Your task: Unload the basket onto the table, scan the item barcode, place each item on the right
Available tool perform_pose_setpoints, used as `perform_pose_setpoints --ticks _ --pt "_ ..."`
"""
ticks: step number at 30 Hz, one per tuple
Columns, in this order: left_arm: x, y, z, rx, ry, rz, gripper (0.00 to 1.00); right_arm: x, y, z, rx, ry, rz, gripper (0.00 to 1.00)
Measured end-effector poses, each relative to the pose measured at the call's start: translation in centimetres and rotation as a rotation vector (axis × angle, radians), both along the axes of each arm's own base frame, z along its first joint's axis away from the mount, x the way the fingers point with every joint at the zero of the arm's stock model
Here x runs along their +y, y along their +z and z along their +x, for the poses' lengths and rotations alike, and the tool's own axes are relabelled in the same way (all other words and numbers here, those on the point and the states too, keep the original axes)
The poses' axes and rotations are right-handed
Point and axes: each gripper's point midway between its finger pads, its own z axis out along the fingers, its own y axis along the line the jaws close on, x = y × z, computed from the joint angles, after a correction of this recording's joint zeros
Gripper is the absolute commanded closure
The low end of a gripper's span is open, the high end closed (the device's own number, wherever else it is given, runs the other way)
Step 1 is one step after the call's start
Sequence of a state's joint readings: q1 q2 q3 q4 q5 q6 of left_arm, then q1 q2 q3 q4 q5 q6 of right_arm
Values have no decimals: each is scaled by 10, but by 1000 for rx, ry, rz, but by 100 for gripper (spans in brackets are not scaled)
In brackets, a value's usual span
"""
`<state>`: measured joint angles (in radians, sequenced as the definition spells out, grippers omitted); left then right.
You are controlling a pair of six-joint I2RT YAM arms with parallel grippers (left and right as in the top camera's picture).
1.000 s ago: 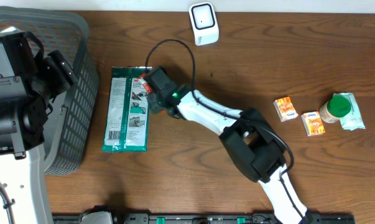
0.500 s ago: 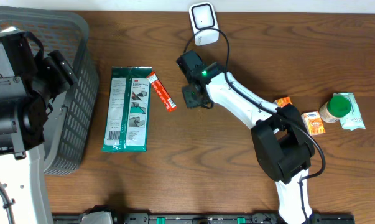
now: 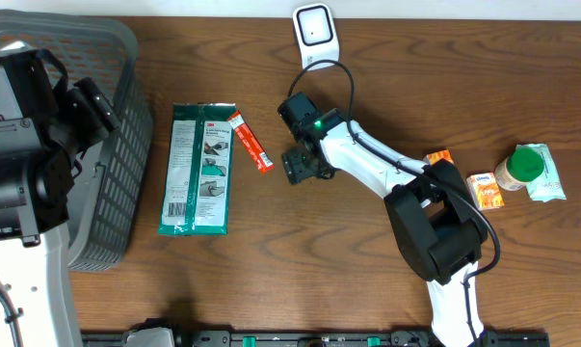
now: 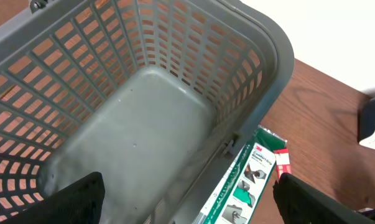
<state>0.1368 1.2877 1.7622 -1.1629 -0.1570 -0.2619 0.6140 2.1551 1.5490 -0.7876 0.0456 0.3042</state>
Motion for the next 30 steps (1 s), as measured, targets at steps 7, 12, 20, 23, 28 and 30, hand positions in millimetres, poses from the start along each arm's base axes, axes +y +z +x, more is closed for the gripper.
perform_pose_setpoints --ticks 7,12,20,23,28,30 --pt "0 0 0 0 0 0 12 4 0 -1 -1 10 6 9" --pt "0 0 0 0 0 0 12 4 0 -1 -4 9 8 16" --pt "0 0 0 0 0 0 12 38 8 15 -58 46 169 25" --pt "0 0 0 0 0 0 12 54 15 22 -85 69 248 25" --pt "0 0 0 0 0 0 12 67 21 27 -107 92 314 25" --pt "0 0 0 0 0 0 12 70 23 29 -113 97 324 25"
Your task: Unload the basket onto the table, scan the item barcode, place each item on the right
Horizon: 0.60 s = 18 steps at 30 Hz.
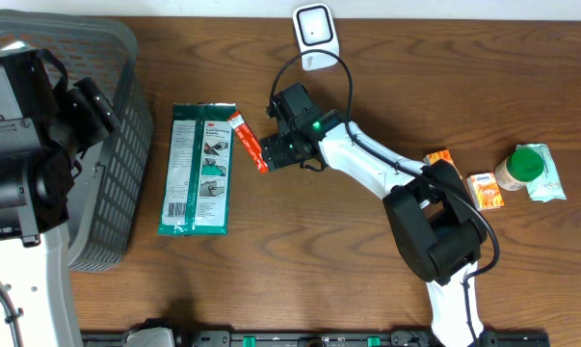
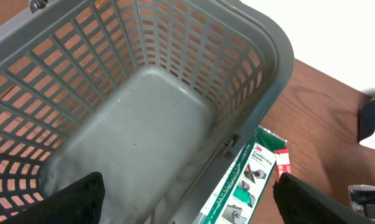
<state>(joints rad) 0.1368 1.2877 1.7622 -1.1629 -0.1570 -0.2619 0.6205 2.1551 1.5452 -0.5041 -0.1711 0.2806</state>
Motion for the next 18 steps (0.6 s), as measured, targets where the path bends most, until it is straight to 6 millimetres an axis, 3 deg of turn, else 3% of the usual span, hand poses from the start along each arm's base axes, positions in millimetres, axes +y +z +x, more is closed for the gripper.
perform_pose_setpoints --ticks 8,15,18 --pt "0 0 0 0 0 0 12 11 6 5 -48 42 31 23" --pt "0 0 0 0 0 0 12 28 9 -3 -93 120 24 18" --pt "0 0 0 0 0 0 12 26 8 -1 -115 128 -1 17"
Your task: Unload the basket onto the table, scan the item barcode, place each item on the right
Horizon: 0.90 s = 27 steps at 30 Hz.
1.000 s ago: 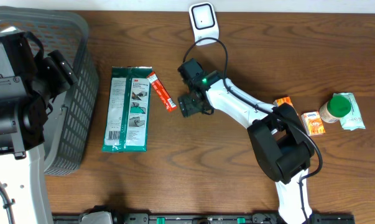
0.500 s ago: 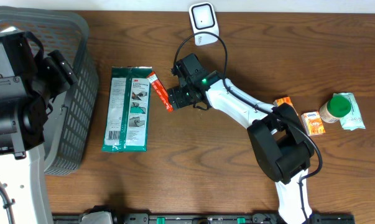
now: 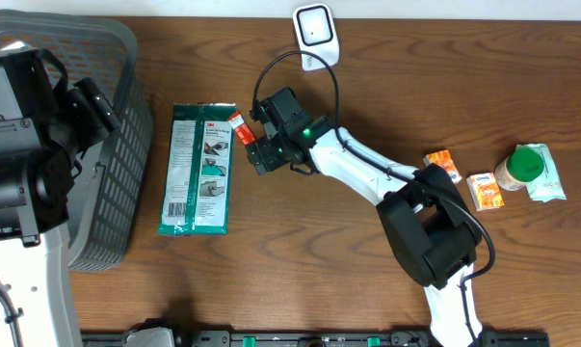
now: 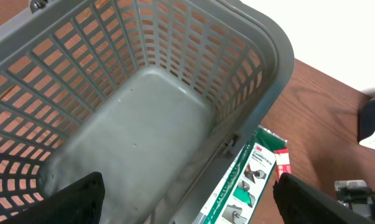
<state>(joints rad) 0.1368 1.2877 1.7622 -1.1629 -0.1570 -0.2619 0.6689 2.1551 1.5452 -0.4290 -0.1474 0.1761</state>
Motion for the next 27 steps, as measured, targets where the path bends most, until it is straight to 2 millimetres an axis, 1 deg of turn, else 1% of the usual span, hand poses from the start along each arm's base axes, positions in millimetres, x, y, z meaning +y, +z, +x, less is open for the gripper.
perform_pose_setpoints --ticks 7,19,21,27 --pt "0 0 0 0 0 0 12 -3 0 3 -28 12 -28 16" --pt "0 0 0 0 0 0 12 -1 1 6 -53 23 -27 15" --pt "0 0 0 0 0 0 12 -1 -2 6 -50 25 -31 15" --pt "0 0 0 0 0 0 12 -3 -21 4 -22 29 -56 16"
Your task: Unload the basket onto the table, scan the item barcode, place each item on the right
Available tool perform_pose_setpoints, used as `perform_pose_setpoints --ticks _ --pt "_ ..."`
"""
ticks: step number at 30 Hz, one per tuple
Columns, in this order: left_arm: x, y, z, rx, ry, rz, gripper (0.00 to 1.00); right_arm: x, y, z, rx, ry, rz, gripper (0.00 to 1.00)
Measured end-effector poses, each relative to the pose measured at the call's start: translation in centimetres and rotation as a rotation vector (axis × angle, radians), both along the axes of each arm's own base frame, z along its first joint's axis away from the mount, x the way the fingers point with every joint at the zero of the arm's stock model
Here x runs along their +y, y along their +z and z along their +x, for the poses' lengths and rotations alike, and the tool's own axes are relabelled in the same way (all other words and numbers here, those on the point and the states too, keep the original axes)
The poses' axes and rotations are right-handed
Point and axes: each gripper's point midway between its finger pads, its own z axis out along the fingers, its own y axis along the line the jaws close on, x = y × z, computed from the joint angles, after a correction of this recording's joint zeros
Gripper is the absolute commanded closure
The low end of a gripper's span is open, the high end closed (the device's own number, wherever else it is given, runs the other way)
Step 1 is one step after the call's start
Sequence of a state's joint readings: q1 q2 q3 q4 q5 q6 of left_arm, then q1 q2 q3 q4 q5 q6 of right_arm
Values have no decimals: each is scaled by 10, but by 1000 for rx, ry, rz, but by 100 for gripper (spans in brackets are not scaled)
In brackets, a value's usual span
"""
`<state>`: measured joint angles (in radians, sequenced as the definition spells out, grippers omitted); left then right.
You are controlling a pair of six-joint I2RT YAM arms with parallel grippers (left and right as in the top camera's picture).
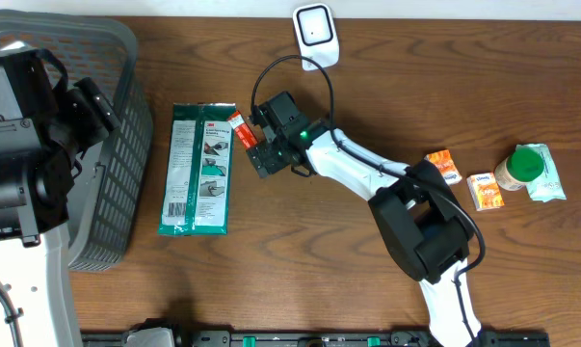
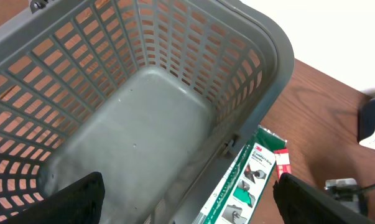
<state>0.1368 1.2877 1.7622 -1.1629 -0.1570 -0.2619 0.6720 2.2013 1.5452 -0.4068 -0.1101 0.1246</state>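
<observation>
A small red and white stick pack (image 1: 239, 126) lies on the table beside a green 3M package (image 1: 198, 169). My right gripper (image 1: 260, 157) is right over the stick pack's lower end and hides it. Whether its fingers are open or shut does not show from above. Its tip also shows in the left wrist view as the right gripper (image 2: 341, 186), next to the stick pack (image 2: 281, 163). The white barcode scanner (image 1: 315, 31) stands at the table's far edge. My left gripper (image 2: 187, 200) hangs open over the grey basket (image 2: 262, 81), with its fingers (image 2: 75, 198) wide apart.
The grey basket (image 1: 117, 145) takes up the table's left end, under the left arm. At the right lie two orange packets (image 1: 441, 162) (image 1: 485, 190) and a green-lidded jar (image 1: 523, 166) on a white pouch. The scanner's cable loops over the right arm.
My right gripper has edged a little further left over the stick pack's lower end. The stick pack, the green package and my left arm have not moved.
My right gripper first hung over bare table to the right of the stick pack. Then it was close beside the pack's right side. Then it covered the pack's lower end, where it is now. The left arm has stayed over the basket throughout.
</observation>
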Motion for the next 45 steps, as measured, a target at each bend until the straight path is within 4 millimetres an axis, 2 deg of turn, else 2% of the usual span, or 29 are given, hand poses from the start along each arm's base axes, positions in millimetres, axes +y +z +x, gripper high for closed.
perform_pose_setpoints --ticks 9,16,20,25,32,34,37,41,42,45 --pt "0 0 0 0 0 0 12 7 -2 -8 2 23 -12 24" --pt "0 0 0 0 0 0 12 18 -1 -15 -5 46 -6 24" --pt "0 0 0 0 0 0 12 22 4 -5 -53 38 15 28" --pt "0 0 0 0 0 0 12 27 15 12 -137 12 36 28" --pt "0 0 0 0 0 0 12 25 12 15 -148 2 24 26" --pt "0 0 0 0 0 0 12 25 5 14 -139 3 15 35" --pt "0 0 0 0 0 0 12 22 -6 14 -133 0 -10 56" --pt "0 0 0 0 0 0 12 20 -7 14 -132 2 -18 78" --pt "0 0 0 0 0 0 12 20 -7 14 -130 1 -19 87" --pt "0 0 0 0 0 0 12 17 -8 10 -113 0 -33 99"
